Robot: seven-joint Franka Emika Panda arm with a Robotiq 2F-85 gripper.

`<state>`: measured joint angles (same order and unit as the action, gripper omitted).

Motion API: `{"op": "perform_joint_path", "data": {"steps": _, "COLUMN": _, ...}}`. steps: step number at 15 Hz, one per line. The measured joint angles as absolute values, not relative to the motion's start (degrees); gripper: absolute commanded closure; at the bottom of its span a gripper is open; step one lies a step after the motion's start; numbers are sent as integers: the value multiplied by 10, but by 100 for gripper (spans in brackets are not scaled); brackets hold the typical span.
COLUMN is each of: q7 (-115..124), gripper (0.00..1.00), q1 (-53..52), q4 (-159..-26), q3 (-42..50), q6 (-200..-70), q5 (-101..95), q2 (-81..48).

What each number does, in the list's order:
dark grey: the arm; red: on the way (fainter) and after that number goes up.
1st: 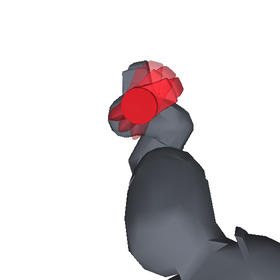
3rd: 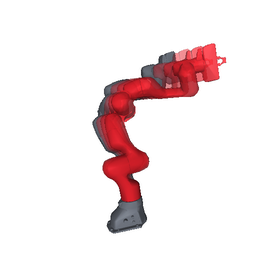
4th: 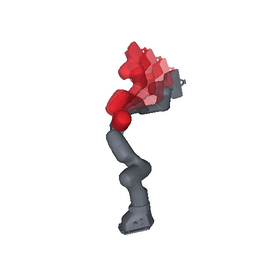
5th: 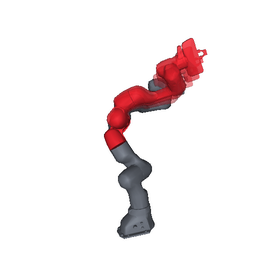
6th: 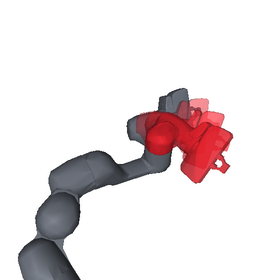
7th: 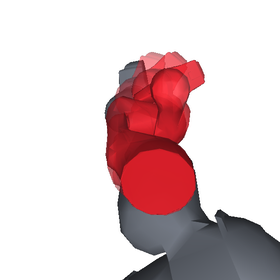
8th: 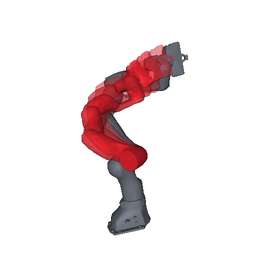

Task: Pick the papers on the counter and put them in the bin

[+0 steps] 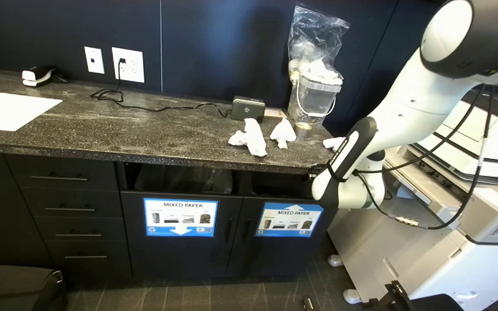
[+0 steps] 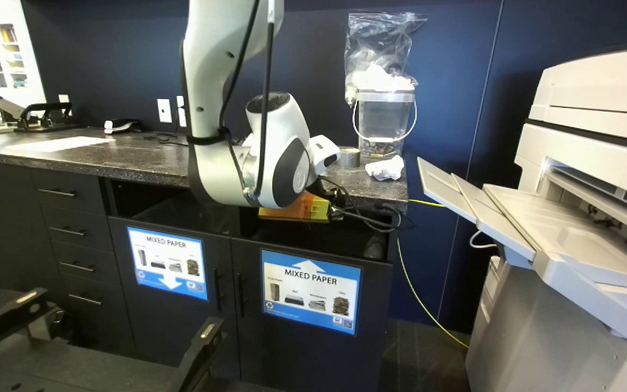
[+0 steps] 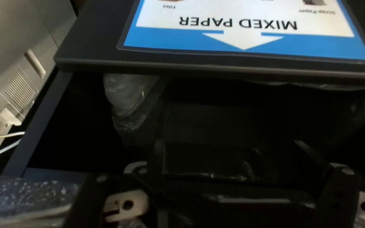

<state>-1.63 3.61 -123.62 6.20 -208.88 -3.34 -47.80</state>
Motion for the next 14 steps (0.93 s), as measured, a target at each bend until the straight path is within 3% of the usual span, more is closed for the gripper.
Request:
{"op": "perform_joint_path", "data": {"steps": 8, "q7": -57, "gripper": 0, "q1": -111, "q4": -1318, "q3": 163, "q6": -1708, "q5": -68, "q2": -235}}
{"op": "perform_joint_path", "data": {"steps": 14, "q7": -65, "gripper": 0, "q1": -73, "q4": -1229, "q3": 73, "q6": -1542, "q5": -87, "q2": -152}}
